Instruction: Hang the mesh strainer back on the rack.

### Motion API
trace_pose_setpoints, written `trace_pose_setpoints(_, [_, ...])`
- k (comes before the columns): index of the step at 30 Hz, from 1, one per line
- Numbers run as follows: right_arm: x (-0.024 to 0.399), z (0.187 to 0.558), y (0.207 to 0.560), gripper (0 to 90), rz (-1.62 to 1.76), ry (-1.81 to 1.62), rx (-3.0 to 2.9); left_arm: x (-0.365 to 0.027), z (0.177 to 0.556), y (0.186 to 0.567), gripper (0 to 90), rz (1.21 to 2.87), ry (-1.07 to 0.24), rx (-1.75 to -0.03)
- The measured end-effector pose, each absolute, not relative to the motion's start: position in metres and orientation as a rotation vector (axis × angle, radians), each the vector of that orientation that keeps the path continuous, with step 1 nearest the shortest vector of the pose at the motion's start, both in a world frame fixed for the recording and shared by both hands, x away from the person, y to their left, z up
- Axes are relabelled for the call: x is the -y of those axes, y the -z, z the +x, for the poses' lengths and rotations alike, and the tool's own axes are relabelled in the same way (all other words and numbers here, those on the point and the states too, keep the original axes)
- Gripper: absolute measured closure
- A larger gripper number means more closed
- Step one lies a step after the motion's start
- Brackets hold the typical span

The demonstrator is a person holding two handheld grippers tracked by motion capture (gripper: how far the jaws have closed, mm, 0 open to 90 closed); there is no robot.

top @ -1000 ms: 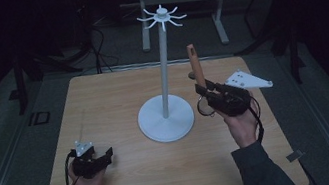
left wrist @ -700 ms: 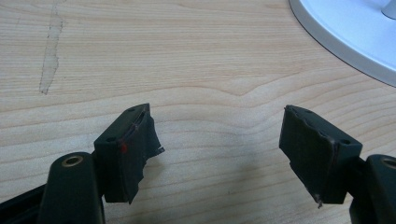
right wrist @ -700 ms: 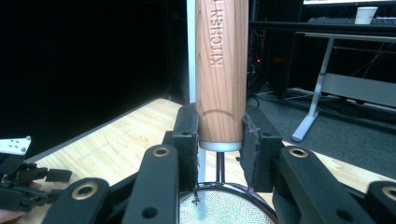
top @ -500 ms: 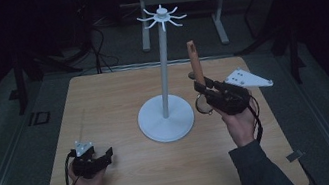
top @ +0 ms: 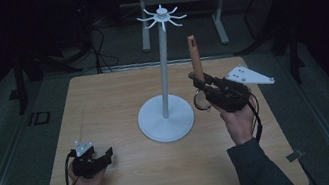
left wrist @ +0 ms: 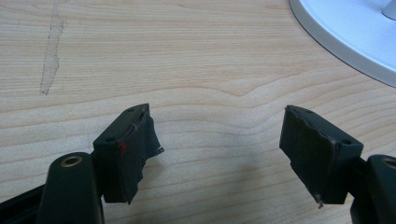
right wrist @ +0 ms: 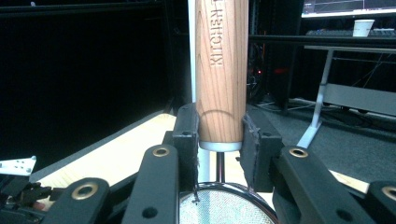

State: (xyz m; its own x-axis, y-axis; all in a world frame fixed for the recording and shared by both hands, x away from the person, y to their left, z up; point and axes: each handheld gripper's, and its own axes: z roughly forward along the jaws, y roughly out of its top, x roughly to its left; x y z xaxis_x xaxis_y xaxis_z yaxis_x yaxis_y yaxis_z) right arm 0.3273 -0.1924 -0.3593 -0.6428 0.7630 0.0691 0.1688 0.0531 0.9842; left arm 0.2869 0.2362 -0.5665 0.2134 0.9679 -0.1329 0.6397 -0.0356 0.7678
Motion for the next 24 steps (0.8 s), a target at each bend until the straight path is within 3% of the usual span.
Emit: trace_pose_setpoints(24, [0.189,0.330,0.348,69.7,0.924,-1.684,-1.815,-0.237,0.287,0.567,26.0,1.751,-0.568,-1.504])
